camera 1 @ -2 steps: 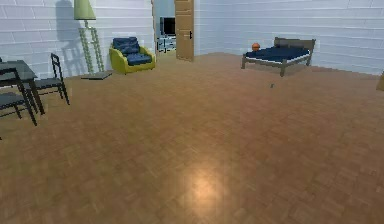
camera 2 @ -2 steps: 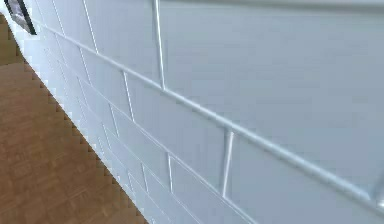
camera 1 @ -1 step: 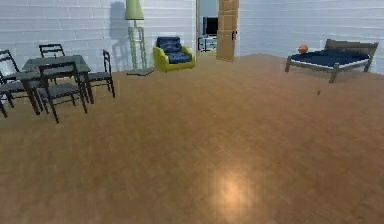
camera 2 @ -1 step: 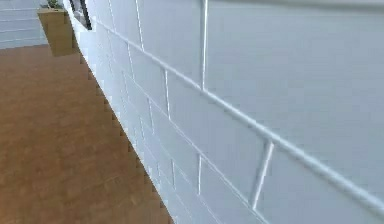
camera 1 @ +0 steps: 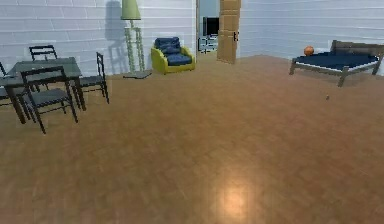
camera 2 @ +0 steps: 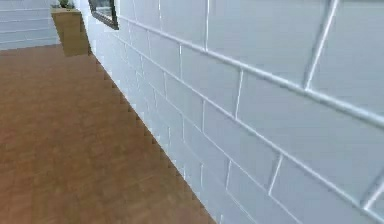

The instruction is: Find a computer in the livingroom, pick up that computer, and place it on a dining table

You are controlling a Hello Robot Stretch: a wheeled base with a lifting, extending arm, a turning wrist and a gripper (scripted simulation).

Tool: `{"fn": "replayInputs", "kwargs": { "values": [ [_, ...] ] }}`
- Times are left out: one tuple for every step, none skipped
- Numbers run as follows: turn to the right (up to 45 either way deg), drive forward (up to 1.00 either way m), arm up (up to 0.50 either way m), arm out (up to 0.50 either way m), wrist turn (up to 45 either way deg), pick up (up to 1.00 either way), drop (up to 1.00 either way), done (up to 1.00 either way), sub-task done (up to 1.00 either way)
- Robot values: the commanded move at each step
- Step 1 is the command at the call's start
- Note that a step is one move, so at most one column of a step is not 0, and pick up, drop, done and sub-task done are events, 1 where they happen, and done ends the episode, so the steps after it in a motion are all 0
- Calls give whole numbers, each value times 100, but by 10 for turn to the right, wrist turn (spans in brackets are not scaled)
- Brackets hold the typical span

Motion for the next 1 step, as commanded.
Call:
{"fn": "replayInputs", "kwargs": {
  "values": [
    [30, 0, 0, 0, 0, 0, 0, 0, 0]
  ]
}}
